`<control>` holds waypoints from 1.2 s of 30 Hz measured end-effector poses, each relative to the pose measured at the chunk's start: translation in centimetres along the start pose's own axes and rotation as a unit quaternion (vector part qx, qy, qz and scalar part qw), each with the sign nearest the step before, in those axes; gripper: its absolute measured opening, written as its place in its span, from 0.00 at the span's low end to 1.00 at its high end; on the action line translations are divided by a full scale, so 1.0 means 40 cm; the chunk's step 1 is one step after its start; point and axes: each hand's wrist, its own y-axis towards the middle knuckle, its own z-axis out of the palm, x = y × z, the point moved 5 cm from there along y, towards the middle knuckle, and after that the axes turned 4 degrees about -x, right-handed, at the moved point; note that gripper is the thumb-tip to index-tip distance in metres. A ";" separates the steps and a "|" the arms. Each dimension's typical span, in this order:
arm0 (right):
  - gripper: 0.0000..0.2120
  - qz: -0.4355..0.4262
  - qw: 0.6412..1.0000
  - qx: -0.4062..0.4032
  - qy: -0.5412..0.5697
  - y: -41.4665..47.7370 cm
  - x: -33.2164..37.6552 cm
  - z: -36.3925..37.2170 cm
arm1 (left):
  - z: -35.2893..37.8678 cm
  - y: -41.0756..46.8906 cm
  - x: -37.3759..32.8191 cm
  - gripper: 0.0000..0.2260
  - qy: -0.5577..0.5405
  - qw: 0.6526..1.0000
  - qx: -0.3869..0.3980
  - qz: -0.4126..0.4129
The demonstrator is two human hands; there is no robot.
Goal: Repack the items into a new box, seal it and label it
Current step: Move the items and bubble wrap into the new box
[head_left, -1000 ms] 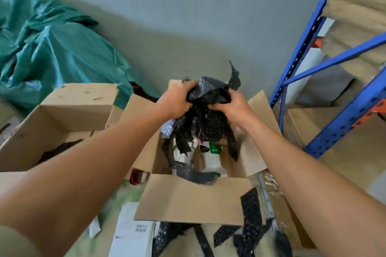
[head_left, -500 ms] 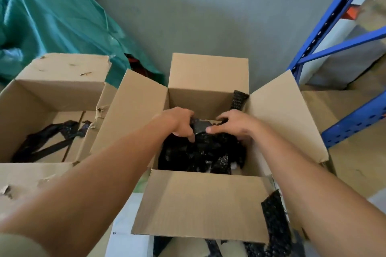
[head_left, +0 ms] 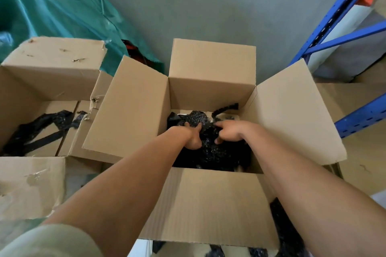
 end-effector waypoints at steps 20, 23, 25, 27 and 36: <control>0.41 -0.015 0.997 -0.045 -0.058 0.073 -0.006 0.016 | -0.042 0.012 -0.018 0.49 0.100 0.992 -0.053 0.059; 0.38 -0.036 0.998 -0.037 -0.036 0.067 0.003 0.002 | -0.034 0.031 -0.009 0.49 0.111 0.992 -0.033 0.041; 0.38 -0.028 0.999 0.000 -0.021 0.060 -0.002 0.007 | -0.027 0.045 -0.004 0.48 0.103 0.994 -0.022 0.037; 0.39 -0.017 0.999 0.020 -0.021 0.052 -0.008 0.021 | -0.020 0.054 0.000 0.48 0.100 0.994 -0.021 0.036; 0.40 -0.047 0.997 -0.050 -0.040 -0.050 0.024 -0.023 | -0.075 -0.034 -0.039 0.48 0.093 0.985 -0.133 0.053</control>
